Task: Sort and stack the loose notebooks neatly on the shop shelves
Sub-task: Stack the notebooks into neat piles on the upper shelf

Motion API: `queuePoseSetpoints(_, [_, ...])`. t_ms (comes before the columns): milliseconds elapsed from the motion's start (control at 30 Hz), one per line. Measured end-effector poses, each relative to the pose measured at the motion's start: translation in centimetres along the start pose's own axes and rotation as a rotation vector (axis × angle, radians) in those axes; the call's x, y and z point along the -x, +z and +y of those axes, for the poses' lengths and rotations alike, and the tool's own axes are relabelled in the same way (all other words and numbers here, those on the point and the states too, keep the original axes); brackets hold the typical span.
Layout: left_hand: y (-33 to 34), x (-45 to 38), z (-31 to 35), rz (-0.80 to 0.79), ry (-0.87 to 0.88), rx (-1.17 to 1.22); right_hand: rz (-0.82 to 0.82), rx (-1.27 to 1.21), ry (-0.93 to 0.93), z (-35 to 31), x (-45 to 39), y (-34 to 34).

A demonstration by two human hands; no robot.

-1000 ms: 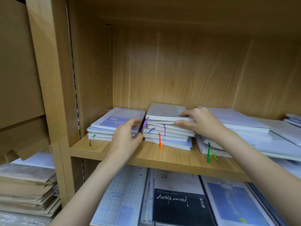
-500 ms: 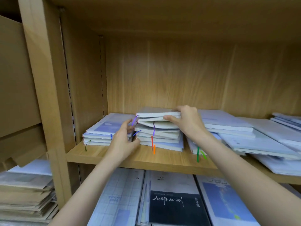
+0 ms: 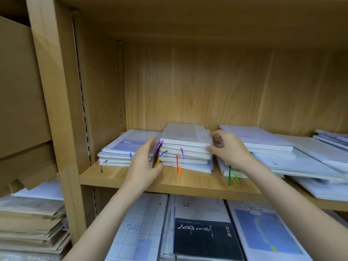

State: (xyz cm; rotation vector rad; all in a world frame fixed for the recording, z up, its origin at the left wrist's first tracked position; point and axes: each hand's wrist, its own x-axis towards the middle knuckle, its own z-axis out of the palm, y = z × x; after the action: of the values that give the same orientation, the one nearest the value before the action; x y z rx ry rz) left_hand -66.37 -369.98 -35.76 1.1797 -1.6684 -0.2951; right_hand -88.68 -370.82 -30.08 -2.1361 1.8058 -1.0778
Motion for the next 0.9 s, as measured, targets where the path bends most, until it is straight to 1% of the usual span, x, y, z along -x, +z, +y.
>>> queuePoseSetpoints(100, [0.1,0.0,0.2,0.097,0.0,0.002,0.017,-0.012,-0.062,0.4,1.1,-1.9])
queuePoseSetpoints(167, [0.3,0.0,0.9,0.152,0.056,-0.019,0.113,0.084,-0.086,1.3,1.5,-4.2])
queuePoseSetpoints(233, [1.1,-0.1,1.9,0.15,0.125,-0.039,0.198,0.175,-0.083,2.7,2.1,-7.3])
queuePoseSetpoints(267, [1.6,-0.2,2.5,0.131,0.149,-0.036,0.202,0.209,-0.073,3.5,2.4,-8.8])
queuePoseSetpoints(300, [2.4,-0.4,3.2,0.108,0.171,-0.033,0.176,0.245,-0.056,4.3,2.7,-10.2])
queuePoseSetpoints(333, [3.3,-0.6,3.7,0.09,0.197,-0.034,0.116,0.29,-0.034,5.2,3.1,-11.2])
queuePoseSetpoints(400, [5.2,-1.0,4.9,0.05,0.251,-0.043,-0.064,0.367,0.008,6.9,3.6,-12.4])
queuePoseSetpoints(433, [6.0,-1.1,5.4,0.02,0.271,-0.045,-0.163,0.356,0.034,7.8,3.9,-12.8])
queuePoseSetpoints(500, [7.4,-1.3,6.4,-0.032,0.305,-0.051,-0.315,0.233,0.085,9.5,4.3,-13.4])
queuePoseSetpoints(567, [8.3,-1.5,7.3,-0.081,0.327,-0.067,-0.388,0.147,0.083,11.1,5.0,-13.8])
queuePoseSetpoints(600, [8.8,-1.7,7.7,-0.104,0.343,-0.072,-0.401,0.158,0.054,12.0,5.5,-13.8])
queuePoseSetpoints(633, [9.1,-1.8,8.1,-0.13,0.355,-0.076,-0.381,0.186,0.01,12.8,5.9,-13.5])
queuePoseSetpoints(667, [9.4,-1.9,8.4,-0.156,0.364,-0.08,-0.323,0.237,-0.044,13.6,6.4,-13.0])
queuePoseSetpoints(767, [10.1,-2.5,9.4,-0.21,0.346,-0.132,-0.021,0.327,-0.206,15.6,7.2,-11.3])
queuePoseSetpoints(800, [10.4,-2.8,9.6,-0.223,0.333,-0.151,0.043,0.328,-0.221,15.6,7.3,-11.1])
queuePoseSetpoints(833, [10.6,-3.1,9.9,-0.24,0.33,-0.167,0.07,0.339,-0.224,15.5,7.2,-11.2])
queuePoseSetpoints(900, [11.1,-3.8,10.6,-0.299,0.32,-0.185,0.046,0.384,-0.206,14.8,7.0,-11.9])
